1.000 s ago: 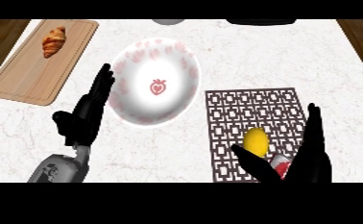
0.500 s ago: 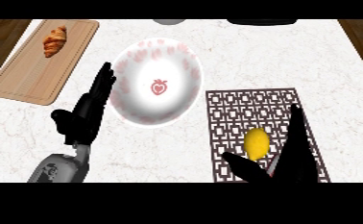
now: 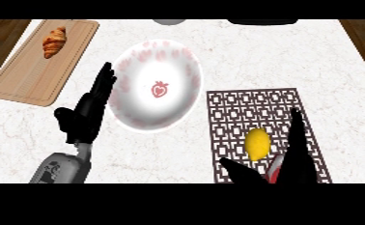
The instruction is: Pick the lemon from the placemat and place it in the bowl
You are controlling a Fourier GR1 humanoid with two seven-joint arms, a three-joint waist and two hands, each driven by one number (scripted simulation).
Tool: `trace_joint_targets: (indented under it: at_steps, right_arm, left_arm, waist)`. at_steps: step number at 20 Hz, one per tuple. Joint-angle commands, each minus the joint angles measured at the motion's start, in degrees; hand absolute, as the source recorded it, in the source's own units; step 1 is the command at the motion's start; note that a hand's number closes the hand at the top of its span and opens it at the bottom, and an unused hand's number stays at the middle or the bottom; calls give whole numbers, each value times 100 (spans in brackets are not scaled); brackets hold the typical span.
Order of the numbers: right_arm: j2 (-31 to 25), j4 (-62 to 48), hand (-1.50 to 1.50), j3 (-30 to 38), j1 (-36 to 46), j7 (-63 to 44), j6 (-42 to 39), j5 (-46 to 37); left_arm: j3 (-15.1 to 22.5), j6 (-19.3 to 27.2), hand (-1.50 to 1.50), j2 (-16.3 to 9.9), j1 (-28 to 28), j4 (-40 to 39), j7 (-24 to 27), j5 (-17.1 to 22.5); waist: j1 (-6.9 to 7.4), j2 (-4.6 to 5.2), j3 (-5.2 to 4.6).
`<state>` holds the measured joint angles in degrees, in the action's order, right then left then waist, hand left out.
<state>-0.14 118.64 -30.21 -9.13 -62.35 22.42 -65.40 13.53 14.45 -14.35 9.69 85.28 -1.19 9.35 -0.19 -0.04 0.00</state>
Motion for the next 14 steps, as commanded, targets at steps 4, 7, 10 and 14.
trace_joint_targets:
  at_steps: [4,7,10,14]
  right_arm:
    - [13,-292,-150,-195,-2,-395,1109,199]
    - [13,-46,-150,204,-9,-224,730,578]
    - [13,-519,-150,-151,-458,184,1575,693]
    - [13,-525,-150,145,-327,270,1428,972]
  left_arm:
    - [-24,6,0,116,-1,210,-173,-186]
    - [-171,-222,0,104,-180,213,-32,-30]
    - [-254,-236,0,127,17,90,-78,-98]
    - [-197,-127,0,213,34,367,-450,-318]
  waist:
    - [15,2,0]
    - [18,4,-1]
    - [5,0,2]
    - [10,-2,1]
